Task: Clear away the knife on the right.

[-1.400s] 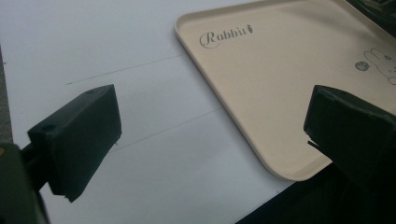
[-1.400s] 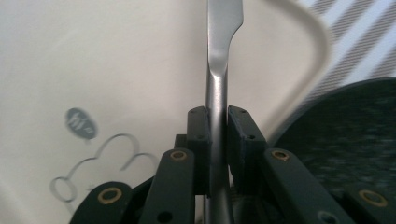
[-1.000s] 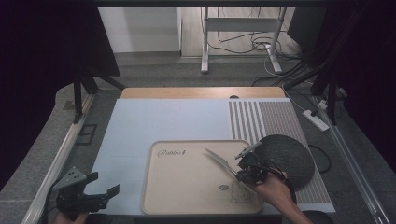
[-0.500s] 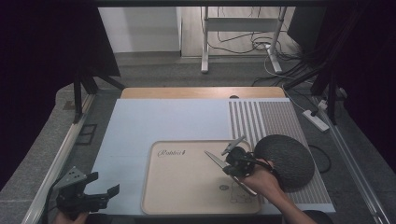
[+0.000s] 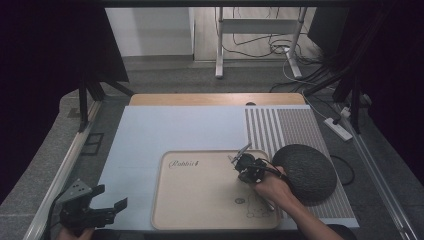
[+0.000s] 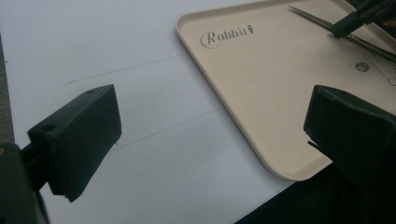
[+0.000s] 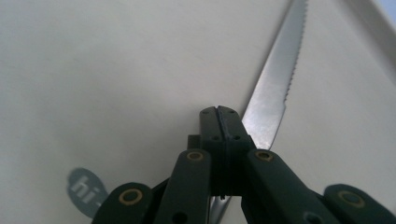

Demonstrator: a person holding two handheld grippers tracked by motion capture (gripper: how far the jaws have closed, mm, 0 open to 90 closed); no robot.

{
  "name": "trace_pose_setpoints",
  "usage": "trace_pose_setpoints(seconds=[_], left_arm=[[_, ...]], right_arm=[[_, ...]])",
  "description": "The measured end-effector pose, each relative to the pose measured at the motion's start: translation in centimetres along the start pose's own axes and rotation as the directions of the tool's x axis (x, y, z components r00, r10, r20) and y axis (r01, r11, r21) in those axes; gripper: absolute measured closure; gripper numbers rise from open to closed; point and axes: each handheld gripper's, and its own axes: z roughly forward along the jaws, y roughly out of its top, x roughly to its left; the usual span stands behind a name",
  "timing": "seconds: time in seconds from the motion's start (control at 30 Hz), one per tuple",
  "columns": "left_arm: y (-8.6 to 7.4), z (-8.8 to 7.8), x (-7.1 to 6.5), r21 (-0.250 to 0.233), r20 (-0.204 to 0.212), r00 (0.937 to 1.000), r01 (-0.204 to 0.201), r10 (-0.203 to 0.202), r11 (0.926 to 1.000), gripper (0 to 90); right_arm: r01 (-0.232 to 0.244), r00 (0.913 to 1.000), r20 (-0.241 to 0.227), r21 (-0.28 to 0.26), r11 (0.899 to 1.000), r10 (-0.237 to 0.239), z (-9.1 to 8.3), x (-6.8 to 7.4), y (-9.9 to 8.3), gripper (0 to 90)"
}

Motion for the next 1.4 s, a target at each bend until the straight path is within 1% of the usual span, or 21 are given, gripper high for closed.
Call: trace_pose_setpoints(seconds=[0.03, 0.07, 0.13, 0.23, 0.3, 0.33, 0.4, 0.53, 0.57, 0.6, 0.67, 0.77, 0.87, 1.03, 1.07, 1.1, 1.2, 1.23, 1.27, 1.4], left_arm=[[0.0, 0.0, 0.0, 0.002, 0.002, 1.0, 0.0, 0.0, 1.0, 4.0], [0.0, 0.0, 0.0, 0.002, 0.002, 1.0, 0.0, 0.0, 1.0, 4.0], [0.0, 0.1, 0.0, 0.004, 0.001, 1.0, -0.004, 0.004, 1.0, 4.0], [0.0, 0.0, 0.0, 0.002, 0.001, 1.0, -0.003, 0.003, 1.0, 4.0], [0.0, 0.0, 0.0, 0.0, 0.0, 1.0, -0.001, 0.001, 1.0, 4.0], [0.0, 0.0, 0.0, 0.001, 0.0, 1.0, -0.001, 0.001, 1.0, 4.0], [0.0, 0.0, 0.0, 0.001, 0.0, 1.0, -0.001, 0.001, 1.0, 4.0], [0.0, 0.0, 0.0, 0.001, 0.001, 1.0, 0.0, 0.0, 1.0, 4.1], [0.0, 0.0, 0.0, 0.001, 0.002, 1.0, 0.0, 0.0, 1.0, 4.1], [0.0, 0.0, 0.0, 0.001, 0.002, 1.0, 0.0, 0.0, 1.0, 4.1], [0.0, 0.0, -0.1, 0.003, 0.001, 1.0, -0.003, 0.003, 1.0, 4.2], [0.0, 0.0, 0.0, 0.005, 0.0, 1.0, -0.002, 0.002, 1.0, 4.2], [0.0, 0.0, 0.0, 0.003, 0.001, 1.0, -0.001, 0.001, 1.0, 4.2], [0.1, 0.1, 0.0, 0.007, 0.001, 1.0, -0.002, 0.002, 1.0, 4.3], [0.1, 0.1, 0.0, 0.01, 0.0, 1.0, -0.003, 0.003, 0.9999, 4.3], [0.1, 0.1, -0.1, 0.011, -0.001, 1.0, -0.006, 0.006, 0.9999, 4.3], [0.1, 0.2, -0.1, 0.016, -0.001, 0.9999, -0.012, 0.012, 0.9998, 4.4], [0.1, 0.2, -0.1, 0.016, -0.001, 0.9999, -0.012, 0.012, 0.9998, 4.3], [0.1, 0.2, -0.1, 0.017, -0.001, 0.9999, -0.013, 0.013, 0.9998, 4.4], [0.1, 0.2, -0.1, 0.016, -0.001, 0.9999, -0.013, 0.013, 0.9998, 4.4]], right_arm=[[-0.017, 0.9998, 0.012, 0.008, 1.0, 0.017, -0.2, -0.6, -0.5, 89.8], [-0.017, 0.9998, 0.012, 0.008, 1.0, 0.017, -0.2, -0.6, -0.5, 89.8], [-0.038, 0.9993, 0.001, 0.003, 0.999, 0.038, -0.4, -1.0, -1.1, 89.8], [-0.062, 0.998, -0.013, 0.002, 0.998, 0.062, -0.8, -1.3, -2.2, 89.9], [-0.067, 0.9977, -0.011, 0.007, 0.998, 0.067, -0.9, -1.3, -2.4, 89.9], [-0.071, 0.9975, 0.001, 0.009, 0.997, 0.071, -1.1, -1.3, -2.7, 89.9], [-0.077, 0.9971, 0.002, 0.014, 0.997, 0.077, -1.2, -1.4, -2.9, 89.9], [-0.109, 0.994, 0.015, 0.018, 0.994, 0.109, -1.6, -2.2, -4.0, 89.9], [-0.109, 0.994, 0.015, 0.018, 0.994, 0.109, -1.6, -2.2, -4.0, 89.9], [-0.12, 0.9927, 0.017, 0.023, 0.993, 0.12, -1.8, -2.5, -4.4, 89.9], [-0.135, 0.9908, 0.007, 0.022, 0.991, 0.135, -1.9, -2.8, -4.8, 89.9], [-0.142, 0.9898, -0.005, 0.022, 0.99, 0.142, -2.0, -2.8, -5.0, 89.9], [-0.139, 0.9903, -0.004, 0.019, 0.99, 0.139, -2.0, -2.7, -5.1, 89.8], [-0.141, 0.9898, -0.014, 0.025, 0.99, 0.142, -2.0, -2.9, -5.0, 89.5], [-0.146, 0.989, -0.022, 0.024, 0.989, 0.146, -2.0, -3.0, -5.0, 87.4], [-0.146, 0.989, -0.022, 0.024, 0.989, 0.146, -2.0, -3.0, -5.0, 87.4], [-0.148, 0.9881, -0.04, -0.002, 0.989, 0.148, -2.4, -3.1, -4.9, 84.6], [-0.148, 0.9881, -0.04, -0.002, 0.989, 0.148, -2.4, -3.1, -4.9, 84.6], [-0.151, 0.9873, -0.054, -0.019, 0.988, 0.149, -2.6, -3.1, -4.8, 82.0], [-0.146, 0.9878, -0.062, -0.037, 0.989, 0.143, -2.8, -3.0, -4.5, 77.6]])
